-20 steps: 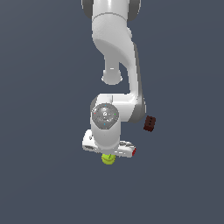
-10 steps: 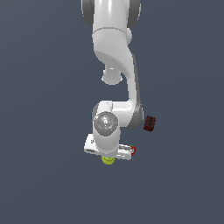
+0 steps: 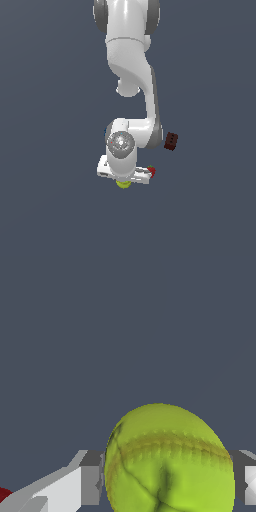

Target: Pick up a designated object from a clutter of objects.

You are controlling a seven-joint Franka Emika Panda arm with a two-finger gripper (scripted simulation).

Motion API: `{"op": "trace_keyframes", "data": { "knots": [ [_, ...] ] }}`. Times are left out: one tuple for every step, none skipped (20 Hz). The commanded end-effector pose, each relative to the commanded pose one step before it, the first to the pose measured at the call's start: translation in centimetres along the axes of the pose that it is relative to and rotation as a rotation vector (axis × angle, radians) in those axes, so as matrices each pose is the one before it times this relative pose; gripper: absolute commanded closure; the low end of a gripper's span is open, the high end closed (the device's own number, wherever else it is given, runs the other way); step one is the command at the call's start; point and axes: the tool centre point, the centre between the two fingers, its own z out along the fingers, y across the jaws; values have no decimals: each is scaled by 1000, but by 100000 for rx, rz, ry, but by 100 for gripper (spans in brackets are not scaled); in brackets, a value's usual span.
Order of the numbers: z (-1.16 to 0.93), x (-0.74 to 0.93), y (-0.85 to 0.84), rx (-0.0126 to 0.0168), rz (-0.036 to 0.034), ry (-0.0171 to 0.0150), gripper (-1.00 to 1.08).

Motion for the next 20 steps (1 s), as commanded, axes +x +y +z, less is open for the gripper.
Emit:
{"op": "trace_keyframes", "data": {
  "knots": [
    [-5, 38, 6, 1, 9, 85, 108],
    [0, 0, 0, 0, 0, 0, 108],
    [0, 0, 0, 0, 0, 0, 108],
    [0, 0, 0, 0, 0, 0, 108],
    [0, 0, 0, 0, 0, 0, 108],
    [0, 0, 0, 0, 0, 0, 108],
    [2, -31, -7, 0, -10, -68, 108],
    [-31, 2, 21, 0, 0, 0, 108],
    [-92, 5, 64, 0, 0, 0, 108],
    [-153, 9, 107, 0, 0, 0, 108],
    [-215, 12, 150, 0, 0, 0, 108],
    [-279, 16, 195, 0, 0, 0, 108],
    [-344, 20, 240, 0, 0, 0, 108],
    [-411, 24, 286, 0, 0, 0, 108],
    [-480, 29, 334, 0, 0, 0, 108],
    [-552, 33, 385, 0, 0, 0, 108],
    [-625, 38, 435, 0, 0, 0, 108],
    [-694, 43, 482, 0, 0, 0, 108],
    [-758, 47, 526, 0, 0, 0, 108],
    [-818, 52, 566, 0, 0, 0, 108]
  ]
}}
